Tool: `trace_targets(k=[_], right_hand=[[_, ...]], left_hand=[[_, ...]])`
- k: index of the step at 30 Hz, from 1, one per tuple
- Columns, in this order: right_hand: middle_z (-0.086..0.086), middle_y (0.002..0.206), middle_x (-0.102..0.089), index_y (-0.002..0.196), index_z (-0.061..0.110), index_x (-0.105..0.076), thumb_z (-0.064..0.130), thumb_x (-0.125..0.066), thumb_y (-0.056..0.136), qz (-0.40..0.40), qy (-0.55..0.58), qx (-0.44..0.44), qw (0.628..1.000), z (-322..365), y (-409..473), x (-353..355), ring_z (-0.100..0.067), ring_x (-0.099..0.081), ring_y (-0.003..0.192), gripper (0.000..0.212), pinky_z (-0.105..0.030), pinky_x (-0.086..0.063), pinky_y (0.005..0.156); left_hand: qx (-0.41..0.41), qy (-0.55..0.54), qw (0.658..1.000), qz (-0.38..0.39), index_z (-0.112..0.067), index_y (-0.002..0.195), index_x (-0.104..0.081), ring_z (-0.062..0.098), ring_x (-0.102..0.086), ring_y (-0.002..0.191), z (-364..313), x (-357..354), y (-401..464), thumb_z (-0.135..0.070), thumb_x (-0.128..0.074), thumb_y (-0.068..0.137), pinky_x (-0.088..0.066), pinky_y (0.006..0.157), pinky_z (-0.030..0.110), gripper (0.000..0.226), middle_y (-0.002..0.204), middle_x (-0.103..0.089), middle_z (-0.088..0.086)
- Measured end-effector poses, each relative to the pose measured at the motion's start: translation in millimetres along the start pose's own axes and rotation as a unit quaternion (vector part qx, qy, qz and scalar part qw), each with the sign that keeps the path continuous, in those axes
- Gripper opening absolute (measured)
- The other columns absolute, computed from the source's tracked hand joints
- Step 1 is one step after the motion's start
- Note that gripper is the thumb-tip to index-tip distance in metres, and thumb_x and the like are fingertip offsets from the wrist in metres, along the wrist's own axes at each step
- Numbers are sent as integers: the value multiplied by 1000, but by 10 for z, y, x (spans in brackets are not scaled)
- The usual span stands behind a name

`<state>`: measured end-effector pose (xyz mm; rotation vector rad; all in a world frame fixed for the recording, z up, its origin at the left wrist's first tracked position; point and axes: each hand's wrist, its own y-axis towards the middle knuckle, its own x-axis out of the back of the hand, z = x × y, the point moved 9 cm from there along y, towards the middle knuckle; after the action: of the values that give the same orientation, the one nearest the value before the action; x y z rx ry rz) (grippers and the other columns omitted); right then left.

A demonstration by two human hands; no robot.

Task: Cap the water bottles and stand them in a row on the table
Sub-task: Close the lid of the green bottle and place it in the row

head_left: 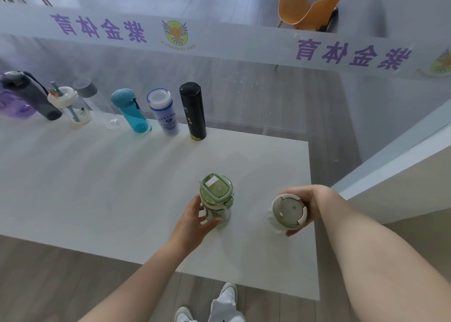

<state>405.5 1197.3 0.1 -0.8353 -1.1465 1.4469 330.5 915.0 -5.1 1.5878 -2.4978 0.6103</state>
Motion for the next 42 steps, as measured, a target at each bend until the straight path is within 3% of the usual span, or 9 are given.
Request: trace_targets(k=[3,6,14,17,20,24,32,36,42], right_hand=[[-11,99,-62,98,11,-59,24,-53,96,-25,48,8,998,66,-5,57,-32,-61,89,15,-45,-54,79],[-5,104,-66,102,11,-64,8,-70,86,25,4,-18,1000,121,-49,-10,-32,-63,108,17,-29,-56,80],[-13,130,-54,131,12,-49,54,-60,87,-57,-87,-54,993,256,7,293,-36,-59,112,62,-49,-49,95],[-13,135,-52,134,9,-47,52,-52,92,-143,-180,38,972,634,-36,318,-31,-56,110,60,-42,-50,90],[-12,137,-54,132,8,-53,35,-51,92,-246,-296,168,908,1021,-193,124,-29,-52,123,48,-36,-42,102],[-9,137,-54,136,14,-48,22,-53,90,-237,-335,295,863,1198,-411,-535,-25,-50,124,48,-30,-39,99],[5,128,-53,139,30,-34,23,-72,75,-140,-132,404,894,1132,-593,-1116,-16,-53,116,75,-30,-45,93],[11,119,-54,131,26,-40,30,-80,72,-187,-68,431,880,1161,-641,-1095,-6,-52,106,72,-18,-40,82],[11,124,-57,139,29,-36,27,-79,74,-215,-18,455,864,1317,-603,-990,-6,-52,111,78,-19,-44,89]], left_hand=[[-2,3,1000,3,-46,128,-45,14,-53,118,-6,-5,13,-38,-79,71,-53,98,38,67,127,-55,-12],[-1,2,1000,0,-40,130,-46,13,-53,119,-5,3,11,-33,-81,74,-52,98,38,66,127,-56,-11],[-1,-15,1000,-11,-40,128,-49,13,-55,117,-25,12,-1,-26,-81,75,-52,98,36,64,123,-60,-10],[4,-19,1000,-15,-39,127,-50,11,-56,116,-34,19,22,-22,-81,76,-52,99,35,63,121,-61,-7],[7,-30,999,-20,-42,124,-52,11,-58,114,-51,35,46,-18,-81,76,-52,100,36,61,120,-62,-5],[-1,-13,1000,-23,-40,125,-52,10,-57,113,-115,49,84,-16,-81,76,-51,100,36,62,120,-62,-8],[-5,-16,1000,-25,-43,122,-52,12,-59,113,-177,72,186,-22,-79,74,-52,98,42,59,118,-64,-13],[-22,-21,999,-20,-41,120,-53,15,-58,110,-228,34,257,-17,-76,77,-54,94,45,54,115,-62,-8],[-24,-58,998,-12,-38,120,-54,16,-61,103,-310,10,505,-5,-75,79,-57,87,34,56,115,-61,-1]])
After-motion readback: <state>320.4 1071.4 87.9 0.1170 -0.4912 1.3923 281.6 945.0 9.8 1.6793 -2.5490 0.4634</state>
